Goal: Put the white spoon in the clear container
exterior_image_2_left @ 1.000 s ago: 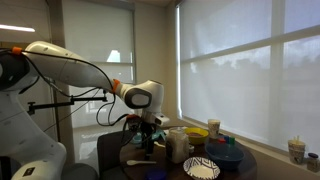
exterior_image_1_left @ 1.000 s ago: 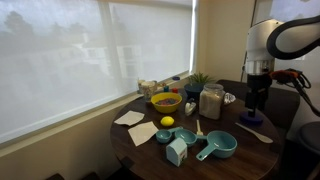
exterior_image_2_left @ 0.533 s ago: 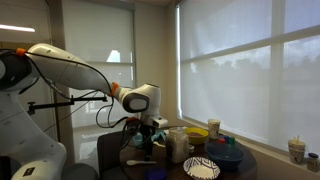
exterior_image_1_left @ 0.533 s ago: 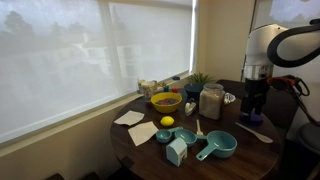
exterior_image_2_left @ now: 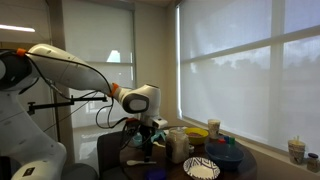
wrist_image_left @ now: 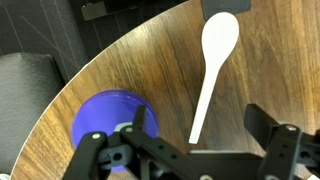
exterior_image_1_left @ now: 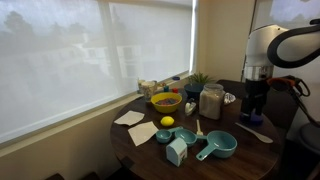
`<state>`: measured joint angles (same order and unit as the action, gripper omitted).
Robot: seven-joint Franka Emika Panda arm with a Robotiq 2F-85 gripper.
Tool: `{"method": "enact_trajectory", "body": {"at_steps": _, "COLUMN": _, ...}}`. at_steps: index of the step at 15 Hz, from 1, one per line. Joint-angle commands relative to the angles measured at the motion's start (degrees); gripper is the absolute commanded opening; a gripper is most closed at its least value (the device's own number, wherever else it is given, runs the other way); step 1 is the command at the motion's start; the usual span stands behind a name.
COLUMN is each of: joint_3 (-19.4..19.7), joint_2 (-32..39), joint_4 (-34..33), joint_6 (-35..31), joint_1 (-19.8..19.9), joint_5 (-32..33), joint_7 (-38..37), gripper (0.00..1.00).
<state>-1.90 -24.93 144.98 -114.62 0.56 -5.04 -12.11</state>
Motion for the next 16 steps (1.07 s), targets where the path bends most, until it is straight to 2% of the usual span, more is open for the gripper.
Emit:
{"method": "enact_trajectory", "body": {"at_steps": 1, "joint_3": -1.1, "joint_2": 0.7, "joint_4": 1.1, "joint_6": -1.8, "joint_1": 0.2, "joint_5": -0.1, "joint_7": -2.4, "gripper": 1.00}}
{"method": "enact_trajectory", "body": {"at_steps": 8, "joint_3": -2.8, "joint_2": 1.5, "joint_4": 2.8, "joint_6": -7.6, "joint_1": 0.5, "joint_5": -0.1, "joint_7": -9.2, "gripper": 1.00}}
{"method": "enact_trajectory", "body": {"at_steps": 10, "joint_3": -4.1, "joint_2": 2.5, "joint_4": 3.1, "joint_6": -10.1, "joint_1": 0.8, "joint_5": 0.0, "joint_7": -13.8, "gripper": 1.00}}
{"method": "enact_trajectory", "body": {"at_steps": 15, "joint_3": -5.6, "joint_2": 4.9, "joint_4": 3.3, "joint_6": -14.2, "joint_1": 0.5, "joint_5": -0.5, "joint_7": -19.3, "gripper": 1.00}}
{"method": "enact_trajectory", "body": {"at_steps": 16, "joint_3": -5.8, "joint_2": 5.3, "joint_4": 3.3, "joint_6": -14.6, "joint_1": 0.5, "joint_5": -0.4, "joint_7": -20.1, "gripper": 0.96}}
